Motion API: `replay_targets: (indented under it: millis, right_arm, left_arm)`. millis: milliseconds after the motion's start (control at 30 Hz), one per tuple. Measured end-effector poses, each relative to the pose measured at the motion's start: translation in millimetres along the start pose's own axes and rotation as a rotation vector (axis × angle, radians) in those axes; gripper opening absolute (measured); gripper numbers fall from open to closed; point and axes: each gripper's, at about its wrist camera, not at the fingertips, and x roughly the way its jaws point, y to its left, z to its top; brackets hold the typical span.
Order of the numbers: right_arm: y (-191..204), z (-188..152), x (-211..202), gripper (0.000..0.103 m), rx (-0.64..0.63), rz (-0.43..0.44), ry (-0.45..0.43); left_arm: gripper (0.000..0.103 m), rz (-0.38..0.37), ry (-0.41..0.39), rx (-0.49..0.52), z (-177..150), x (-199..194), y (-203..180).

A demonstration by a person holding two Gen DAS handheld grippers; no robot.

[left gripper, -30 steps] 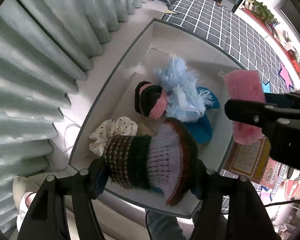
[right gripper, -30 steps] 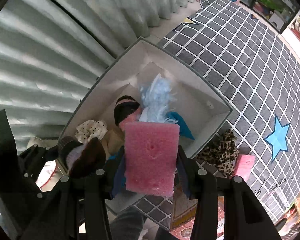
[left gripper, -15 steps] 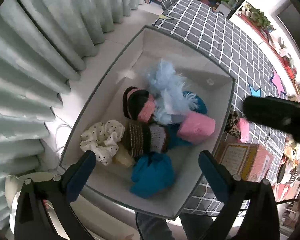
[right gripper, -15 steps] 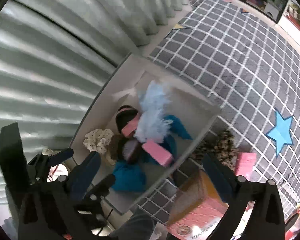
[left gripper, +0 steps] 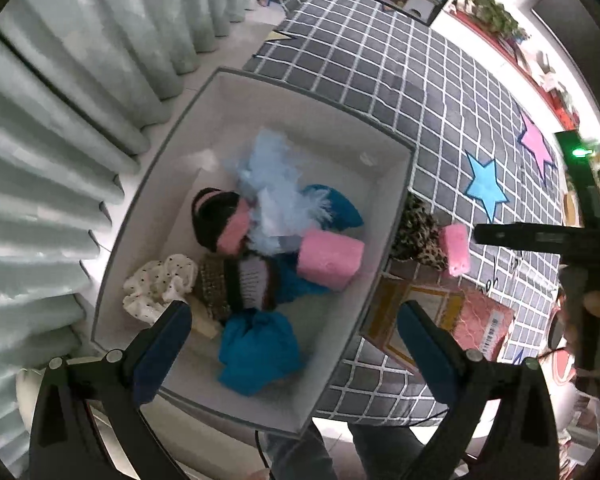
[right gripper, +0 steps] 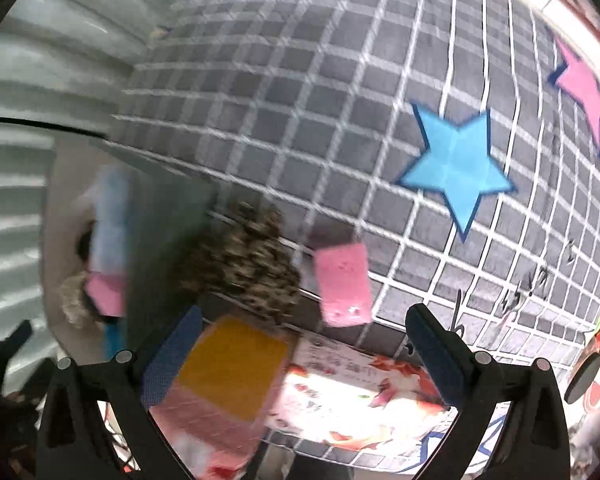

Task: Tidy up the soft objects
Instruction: 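Grasp the small pink sponge with right tool while left tool moves toward leopard scrunchie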

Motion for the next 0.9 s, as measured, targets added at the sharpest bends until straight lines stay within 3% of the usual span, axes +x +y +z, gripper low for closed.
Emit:
replay_targets:
  millis: [100,267,533,633,700,800,867,900]
  right_arm:
    - [-2.5,4.6,27.9,0.103,-0.017,0.028,0.04]
    - [-8.5,12.0,60.0,0.103,-0.042,-0.097,0.044]
    - [-37.9,15.4,88.4,0.103,-0.006,-0.118,0.063]
    - [-45.0,8.7,93.2,0.103,-0.031,-0.122,0.041]
    - [-48.2,1.4,91.9,0.096,-0.047,-0.123,0.007]
    - [-52.3,-14.4,82.6,0.074,-0.063,-0.137,-0.045]
    - [-61.3,-19.0,74.8,0.05,-0.062,-0.125,-0.075]
    - [-64.6,-21.2,70.7,0.046,-0.048,-0.096,-0.075]
  left_arm:
    - [0.103,0.007,0.013,0.01,-1.6,-0.6,-7.1]
    - [0.103,0.023,0.025,0.027,-0.6,-4.5,-21.9]
    - [0.103,0.006,0.039,0.104,16.3,-9.3,-65.6]
    - [0.103,-0.023,0.078,0.144,29.2,-1.7,-91.0]
    - [0.103,-0.034,0.101,0.17,36.7,4.3,-106.5]
    - [0.103,-0.013,0.133,0.211,50.2,16.1,-129.9]
    - [0.103,0.008,0.165,0.227,58.2,25.8,-142.3]
    - [0.103,0.009,0.184,0.233,61.9,31.3,-148.2]
